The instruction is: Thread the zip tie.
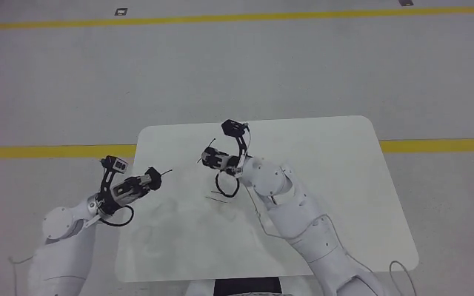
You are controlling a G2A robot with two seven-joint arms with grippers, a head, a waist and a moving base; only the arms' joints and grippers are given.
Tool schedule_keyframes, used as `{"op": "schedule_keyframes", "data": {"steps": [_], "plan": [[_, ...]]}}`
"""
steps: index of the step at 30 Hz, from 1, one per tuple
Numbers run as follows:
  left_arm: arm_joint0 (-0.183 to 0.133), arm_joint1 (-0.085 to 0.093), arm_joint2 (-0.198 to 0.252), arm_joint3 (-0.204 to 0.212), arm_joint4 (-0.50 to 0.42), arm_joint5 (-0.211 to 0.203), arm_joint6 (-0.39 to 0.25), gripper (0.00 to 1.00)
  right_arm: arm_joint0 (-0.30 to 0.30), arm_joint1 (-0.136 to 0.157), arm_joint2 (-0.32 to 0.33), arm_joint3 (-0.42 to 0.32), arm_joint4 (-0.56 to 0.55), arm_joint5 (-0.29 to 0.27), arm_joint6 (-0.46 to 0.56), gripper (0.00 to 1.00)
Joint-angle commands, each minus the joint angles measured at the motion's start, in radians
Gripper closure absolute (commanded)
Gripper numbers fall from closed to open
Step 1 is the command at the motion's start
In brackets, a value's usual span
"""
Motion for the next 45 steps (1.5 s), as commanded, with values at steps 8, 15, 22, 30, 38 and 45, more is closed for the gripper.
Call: {"op": "schedule_keyframes", "data": {"steps": [8,15,22,30,38,45], "plan": [[-0.001,0.000,-0.001,-0.003,0.010,0.000,0.000,1.00,-0.002,0.001,-0.001,-0.005,-0.007,-0.001,-0.003,1.00],[0.007,0.001,-0.002,0.055,-0.074,0.038,0.050,1.00,-0.037,0.008,0.005,-0.043,0.000,-0.036,-0.084,1.00],[-0.020,0.003,0.006,0.159,-0.189,0.000,-0.067,1.00,-0.041,0.015,-0.006,-0.061,0.026,-0.107,-0.092,1.00],[-0.044,-0.005,0.007,0.151,-0.198,0.000,-0.067,1.00,0.002,0.016,-0.051,-0.018,0.026,-0.144,-0.082,1.00],[-0.044,-0.005,0.007,0.151,-0.198,0.000,-0.067,1.00,0.002,0.016,-0.051,-0.018,0.026,-0.144,-0.082,1.00],[-0.054,-0.012,-0.007,0.163,-0.208,0.000,-0.067,1.00,-0.018,0.021,-0.064,-0.039,-0.022,-0.178,-0.149,1.00]]}}
